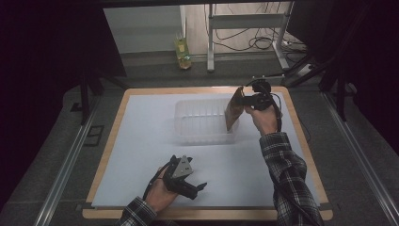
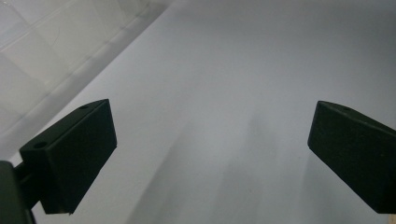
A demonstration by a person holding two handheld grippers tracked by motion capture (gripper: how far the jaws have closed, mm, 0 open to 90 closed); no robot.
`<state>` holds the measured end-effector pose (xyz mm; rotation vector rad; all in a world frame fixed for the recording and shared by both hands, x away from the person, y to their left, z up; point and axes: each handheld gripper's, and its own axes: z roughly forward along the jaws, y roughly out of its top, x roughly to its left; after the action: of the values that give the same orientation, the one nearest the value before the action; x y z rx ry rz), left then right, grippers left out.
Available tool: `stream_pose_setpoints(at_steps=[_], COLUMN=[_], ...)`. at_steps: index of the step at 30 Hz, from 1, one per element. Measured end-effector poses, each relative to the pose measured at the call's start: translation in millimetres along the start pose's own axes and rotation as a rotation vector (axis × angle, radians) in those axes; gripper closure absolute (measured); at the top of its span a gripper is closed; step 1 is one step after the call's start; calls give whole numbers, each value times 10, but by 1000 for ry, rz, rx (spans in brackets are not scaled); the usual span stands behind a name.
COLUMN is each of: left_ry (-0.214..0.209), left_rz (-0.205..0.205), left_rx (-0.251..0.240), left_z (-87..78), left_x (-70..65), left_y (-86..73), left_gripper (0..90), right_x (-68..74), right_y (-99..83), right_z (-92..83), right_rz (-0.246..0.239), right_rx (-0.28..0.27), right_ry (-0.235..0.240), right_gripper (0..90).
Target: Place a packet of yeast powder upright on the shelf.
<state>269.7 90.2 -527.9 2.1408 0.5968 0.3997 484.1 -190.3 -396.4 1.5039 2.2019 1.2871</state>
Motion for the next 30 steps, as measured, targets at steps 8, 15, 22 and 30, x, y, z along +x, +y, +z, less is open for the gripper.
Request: stream_pose_setpoints(at_steps=[8, 15, 22, 30], left_ry=[0, -2, -3, -5], left_rz=[0, 0, 0, -3], left_rx=[0, 1, 1, 0], left_z=[-2, 2, 5, 12], left_x=[0, -1, -3, -12], left_y=[0, -2, -3, -4], left_gripper=[9, 9, 9, 9], right_x=[12, 9, 27, -17], right_y=[-1, 0, -20, -89], right_z=[123, 173, 237, 282], right_rz=[8, 11, 12, 27], right_rx=[-1, -3, -5, -21], right_ry=[-6, -2, 5, 13], right_gripper=[727, 727, 724, 727])
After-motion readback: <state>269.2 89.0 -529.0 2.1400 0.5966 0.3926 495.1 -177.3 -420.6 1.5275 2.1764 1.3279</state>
